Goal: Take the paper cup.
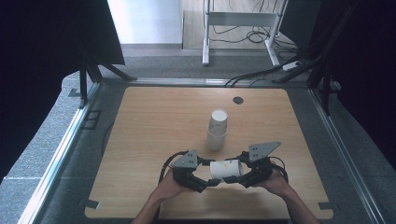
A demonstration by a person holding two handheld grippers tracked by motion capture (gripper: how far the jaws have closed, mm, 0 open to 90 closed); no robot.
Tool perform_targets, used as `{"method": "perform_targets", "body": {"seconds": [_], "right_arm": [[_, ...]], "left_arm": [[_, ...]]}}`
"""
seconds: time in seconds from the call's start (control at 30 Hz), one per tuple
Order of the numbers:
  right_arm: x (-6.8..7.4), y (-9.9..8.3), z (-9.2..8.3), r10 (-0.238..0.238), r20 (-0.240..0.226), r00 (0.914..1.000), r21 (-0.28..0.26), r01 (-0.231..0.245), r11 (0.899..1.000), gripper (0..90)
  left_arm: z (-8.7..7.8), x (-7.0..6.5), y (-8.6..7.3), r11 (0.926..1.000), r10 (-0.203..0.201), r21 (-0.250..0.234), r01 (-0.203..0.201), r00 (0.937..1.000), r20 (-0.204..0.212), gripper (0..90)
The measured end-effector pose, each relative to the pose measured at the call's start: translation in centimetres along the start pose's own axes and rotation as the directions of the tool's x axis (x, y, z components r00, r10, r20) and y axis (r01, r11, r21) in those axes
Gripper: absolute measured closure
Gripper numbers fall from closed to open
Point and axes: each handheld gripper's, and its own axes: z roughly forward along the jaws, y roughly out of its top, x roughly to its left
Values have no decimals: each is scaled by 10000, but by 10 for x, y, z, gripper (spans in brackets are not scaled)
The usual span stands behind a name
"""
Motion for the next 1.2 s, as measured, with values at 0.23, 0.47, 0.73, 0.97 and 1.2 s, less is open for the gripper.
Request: {"method": "perform_targets", "body": {"seconds": [0.23, 0.47, 0.73, 0.97, 1.2], "right_arm": [[-1, 0, 0, 58, -33, 10000, -23, -58, 10000, 366], [-2, -1, -1, 110, -80, 9999, 40, -110, 9999, 366], [-3, -1, -1, 29, -28, 10000, 191, -28, 9998, 348], [-2, 0, 0, -1, 82, 10000, 225, -1, 9997, 330], [-3, 0, 0, 13, 98, 10000, 227, -15, 9997, 318]], "left_arm": [[0, 0, -1, 9999, 5, -121, -5, 10000, -33, 313], [0, 0, -2, 9999, 29, -166, -30, 10000, -41, 334], [0, 0, -3, 9998, -10, -208, 10, 10000, -7, 349], [-1, 0, -3, 9994, -64, -335, 64, 10000, 15, 358], [-1, 1, -3, 9994, -70, -343, 71, 10000, 54, 363]]}}
